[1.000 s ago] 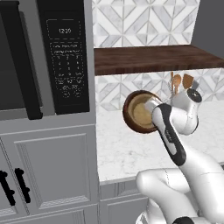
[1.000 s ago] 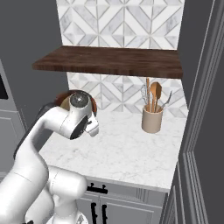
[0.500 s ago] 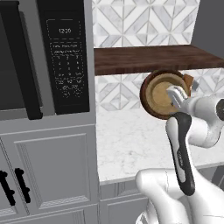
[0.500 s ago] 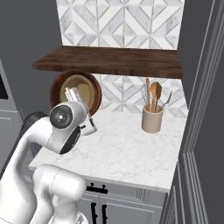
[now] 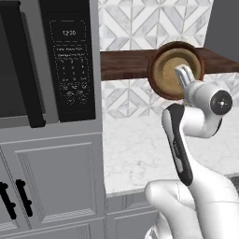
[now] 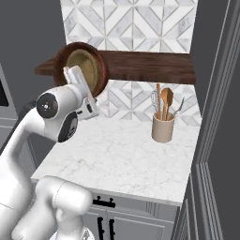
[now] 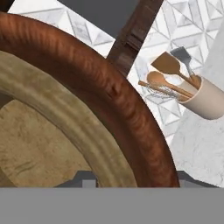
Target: Pick up the bowls on the counter and stack them on top of one another in the open cabinet. Place the smaller bowl on top of the larger bowl.
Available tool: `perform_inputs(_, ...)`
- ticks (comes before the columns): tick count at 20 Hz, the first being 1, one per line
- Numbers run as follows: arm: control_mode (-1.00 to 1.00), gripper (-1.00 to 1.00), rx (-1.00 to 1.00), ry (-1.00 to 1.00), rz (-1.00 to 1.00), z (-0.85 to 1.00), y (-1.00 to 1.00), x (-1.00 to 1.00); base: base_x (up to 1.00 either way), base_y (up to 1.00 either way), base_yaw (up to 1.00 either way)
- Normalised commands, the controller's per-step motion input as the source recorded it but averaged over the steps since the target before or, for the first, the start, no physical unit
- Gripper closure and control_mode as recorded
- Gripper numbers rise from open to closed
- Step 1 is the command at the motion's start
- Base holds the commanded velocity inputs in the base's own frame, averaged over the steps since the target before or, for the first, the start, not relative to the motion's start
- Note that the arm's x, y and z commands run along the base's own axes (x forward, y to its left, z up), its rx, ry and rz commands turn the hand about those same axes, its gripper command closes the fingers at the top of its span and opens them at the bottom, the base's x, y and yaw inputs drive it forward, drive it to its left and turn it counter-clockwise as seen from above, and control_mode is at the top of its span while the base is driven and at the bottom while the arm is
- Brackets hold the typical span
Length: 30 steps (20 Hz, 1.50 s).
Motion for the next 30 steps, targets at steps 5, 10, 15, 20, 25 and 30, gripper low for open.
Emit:
perform_inputs(5,-1.00,1.00,0.02,0.29,-0.07,1.00,0.02,0.83,0.00,0.00,0.00)
perform_inputs(10,-1.00,1.00,0.00,0.57,-0.01,0.90,0.00,0.71,0.00,0.00,0.00)
perform_inputs(15,-1.00,1.00,0.02,0.03,0.00,-0.17,-0.03,0.32,0.00,0.00,0.00)
perform_inputs(20,-1.00,1.00,0.00,0.00,-0.01,-0.19,0.00,0.81,0.00,0.00,0.00)
perform_inputs(25,-1.00,1.00,0.00,-0.02,-0.03,-0.30,0.00,0.96,0.00,0.00,0.00)
perform_inputs(30,-1.00,-1.00,0.00,-0.05,0.00,-0.47,0.00,0.85,0.00,0.00,0.00)
